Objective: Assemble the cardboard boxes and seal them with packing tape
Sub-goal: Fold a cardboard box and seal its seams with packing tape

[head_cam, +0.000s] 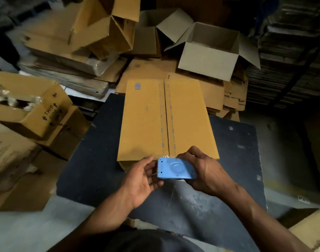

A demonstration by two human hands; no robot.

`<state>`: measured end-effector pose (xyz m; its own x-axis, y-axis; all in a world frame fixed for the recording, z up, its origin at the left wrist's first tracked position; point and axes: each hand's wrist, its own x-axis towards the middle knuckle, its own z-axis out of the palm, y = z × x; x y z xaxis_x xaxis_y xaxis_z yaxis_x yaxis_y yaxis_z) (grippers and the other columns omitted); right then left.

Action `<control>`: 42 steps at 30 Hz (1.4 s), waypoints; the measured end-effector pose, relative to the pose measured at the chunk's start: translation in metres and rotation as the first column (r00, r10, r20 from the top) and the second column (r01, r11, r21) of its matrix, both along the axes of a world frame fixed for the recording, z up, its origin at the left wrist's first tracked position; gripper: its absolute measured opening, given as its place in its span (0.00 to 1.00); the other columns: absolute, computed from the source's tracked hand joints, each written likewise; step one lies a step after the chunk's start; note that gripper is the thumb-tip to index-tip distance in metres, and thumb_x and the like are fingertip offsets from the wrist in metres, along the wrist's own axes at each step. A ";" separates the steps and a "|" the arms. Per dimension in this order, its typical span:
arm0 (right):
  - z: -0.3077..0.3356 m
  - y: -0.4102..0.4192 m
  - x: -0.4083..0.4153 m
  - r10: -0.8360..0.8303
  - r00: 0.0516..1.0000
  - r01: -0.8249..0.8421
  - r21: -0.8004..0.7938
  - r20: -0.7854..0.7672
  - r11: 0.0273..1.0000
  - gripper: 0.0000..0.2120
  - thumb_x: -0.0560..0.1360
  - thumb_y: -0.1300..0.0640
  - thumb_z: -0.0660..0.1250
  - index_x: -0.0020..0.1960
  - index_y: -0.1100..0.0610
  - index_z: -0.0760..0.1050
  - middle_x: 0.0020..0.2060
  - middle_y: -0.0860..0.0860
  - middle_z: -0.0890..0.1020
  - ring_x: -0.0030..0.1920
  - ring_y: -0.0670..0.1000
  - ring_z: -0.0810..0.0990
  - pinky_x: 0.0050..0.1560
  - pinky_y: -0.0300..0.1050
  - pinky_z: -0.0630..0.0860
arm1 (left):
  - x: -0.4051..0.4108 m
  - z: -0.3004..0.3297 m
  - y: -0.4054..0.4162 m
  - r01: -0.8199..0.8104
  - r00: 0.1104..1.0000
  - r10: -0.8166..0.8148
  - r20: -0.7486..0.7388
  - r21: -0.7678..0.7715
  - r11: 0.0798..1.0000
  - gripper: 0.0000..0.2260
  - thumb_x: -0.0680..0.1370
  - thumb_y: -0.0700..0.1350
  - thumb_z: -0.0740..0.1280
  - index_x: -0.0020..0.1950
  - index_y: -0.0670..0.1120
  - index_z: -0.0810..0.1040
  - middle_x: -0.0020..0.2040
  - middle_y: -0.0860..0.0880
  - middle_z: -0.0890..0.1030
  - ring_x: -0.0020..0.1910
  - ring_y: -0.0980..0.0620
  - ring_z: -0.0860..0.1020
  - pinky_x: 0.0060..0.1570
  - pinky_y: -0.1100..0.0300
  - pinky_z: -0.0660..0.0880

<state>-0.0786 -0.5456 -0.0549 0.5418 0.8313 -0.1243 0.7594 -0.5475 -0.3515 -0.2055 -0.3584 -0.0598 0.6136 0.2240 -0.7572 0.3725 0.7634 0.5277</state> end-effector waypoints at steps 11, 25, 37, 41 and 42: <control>0.024 0.085 -0.018 0.191 0.980 -0.192 0.018 0.054 0.981 0.30 0.71 0.47 0.75 0.71 0.42 0.69 0.58 0.44 0.75 0.53 0.54 0.81 0.43 0.53 0.80 | -0.041 -0.012 0.058 -0.146 0.989 0.149 -0.017 0.127 0.981 0.09 0.83 0.33 0.62 0.55 0.40 0.82 0.46 0.40 0.86 0.43 0.46 0.82 0.41 0.53 0.79; 0.040 0.090 0.015 0.245 0.965 -0.220 -0.222 0.094 0.950 0.30 0.72 0.43 0.75 0.70 0.44 0.70 0.57 0.46 0.80 0.56 0.52 0.81 0.50 0.50 0.79 | -0.061 -0.038 0.152 -0.015 0.989 0.078 -0.124 0.445 0.896 0.06 0.78 0.35 0.73 0.55 0.39 0.84 0.45 0.42 0.88 0.41 0.50 0.86 0.43 0.56 0.82; 0.023 0.126 0.008 0.271 0.943 -0.200 -0.322 0.192 0.925 0.26 0.73 0.42 0.74 0.66 0.48 0.70 0.55 0.48 0.80 0.54 0.55 0.82 0.50 0.49 0.78 | -0.046 -0.065 0.151 -0.019 0.956 0.191 -0.224 0.600 0.800 0.09 0.71 0.38 0.80 0.50 0.43 0.85 0.42 0.47 0.87 0.38 0.55 0.83 0.34 0.62 0.75; 0.021 0.132 0.006 0.258 0.947 -0.178 -0.355 0.190 0.918 0.25 0.74 0.42 0.73 0.66 0.48 0.70 0.54 0.48 0.80 0.53 0.55 0.82 0.50 0.49 0.77 | -0.045 -0.073 0.155 -0.034 0.960 0.187 -0.210 0.573 0.819 0.09 0.71 0.38 0.80 0.49 0.43 0.84 0.42 0.46 0.87 0.37 0.54 0.82 0.34 0.61 0.74; 0.021 0.134 0.006 0.251 0.950 -0.171 -0.363 0.185 0.916 0.26 0.73 0.42 0.74 0.66 0.48 0.70 0.54 0.48 0.80 0.53 0.55 0.82 0.51 0.49 0.77 | -0.045 -0.076 0.156 -0.031 0.960 0.182 -0.212 0.566 0.823 0.09 0.71 0.38 0.80 0.49 0.43 0.84 0.42 0.47 0.87 0.37 0.54 0.82 0.34 0.61 0.74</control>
<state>-0.0730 -0.4118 -0.0338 0.4050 0.8583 -0.3151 0.9068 -0.4212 0.0182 -0.2504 -0.2023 -0.1353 0.3719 0.7032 -0.6060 0.4802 0.4130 0.7739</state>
